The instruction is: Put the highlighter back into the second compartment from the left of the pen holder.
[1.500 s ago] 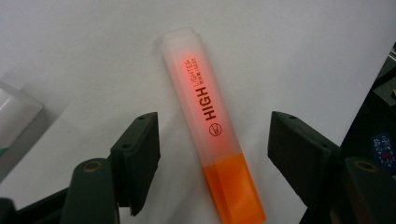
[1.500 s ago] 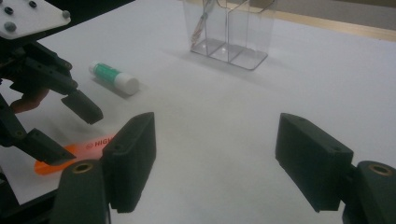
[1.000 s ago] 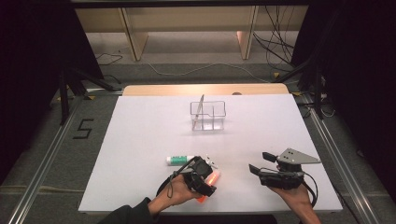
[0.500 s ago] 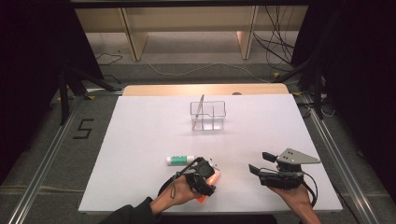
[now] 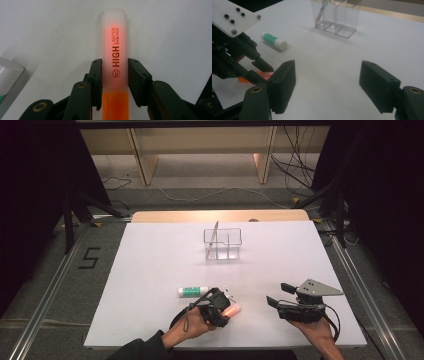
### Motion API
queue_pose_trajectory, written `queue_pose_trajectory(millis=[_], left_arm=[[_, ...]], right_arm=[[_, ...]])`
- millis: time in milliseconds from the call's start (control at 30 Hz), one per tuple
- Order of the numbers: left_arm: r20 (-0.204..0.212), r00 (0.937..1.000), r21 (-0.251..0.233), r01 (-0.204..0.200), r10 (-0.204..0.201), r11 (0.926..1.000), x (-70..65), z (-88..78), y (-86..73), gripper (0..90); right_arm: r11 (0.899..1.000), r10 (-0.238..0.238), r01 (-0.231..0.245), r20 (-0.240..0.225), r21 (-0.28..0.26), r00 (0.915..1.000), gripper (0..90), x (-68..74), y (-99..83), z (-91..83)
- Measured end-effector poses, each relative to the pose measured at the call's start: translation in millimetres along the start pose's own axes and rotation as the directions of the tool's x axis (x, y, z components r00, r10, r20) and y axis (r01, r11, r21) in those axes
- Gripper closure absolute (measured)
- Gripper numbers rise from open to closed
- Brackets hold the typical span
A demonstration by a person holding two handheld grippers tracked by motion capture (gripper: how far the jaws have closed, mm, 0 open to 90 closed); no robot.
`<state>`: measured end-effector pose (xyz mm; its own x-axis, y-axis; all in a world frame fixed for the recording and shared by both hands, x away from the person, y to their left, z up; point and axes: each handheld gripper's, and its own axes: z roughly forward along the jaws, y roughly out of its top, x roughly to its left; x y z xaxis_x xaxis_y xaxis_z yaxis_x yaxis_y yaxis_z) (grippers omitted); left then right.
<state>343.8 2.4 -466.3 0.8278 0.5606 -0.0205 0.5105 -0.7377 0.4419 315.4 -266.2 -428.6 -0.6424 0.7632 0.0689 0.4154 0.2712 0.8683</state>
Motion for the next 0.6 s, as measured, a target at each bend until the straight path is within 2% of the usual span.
queue_pose_trajectory(millis=[267,333,600], left_arm=[[0.032,0.9991,0.004,-0.028,0.028,0.9996,8.6,-8.6,3.9,66.2],[0.052,0.9979,0.004,-0.038,0.038,0.9993,11.1,-12.3,5.1,66.3],[0.128,0.9876,0.034,-0.095,0.09,0.9949,20.5,-25.1,10.0,66.2]], right_arm=[[1.0,-0.003,0.003,-0.002,-0.001,1.0,30.2,0.1,0.1,-0.3],[1.0,-0.002,0.002,-0.003,-0.004,1.0,30.2,0.5,0.2,0.0],[1.0,-0.016,0.016,-0.009,-0.007,0.9998,30.1,2.8,1.1,-0.4]])
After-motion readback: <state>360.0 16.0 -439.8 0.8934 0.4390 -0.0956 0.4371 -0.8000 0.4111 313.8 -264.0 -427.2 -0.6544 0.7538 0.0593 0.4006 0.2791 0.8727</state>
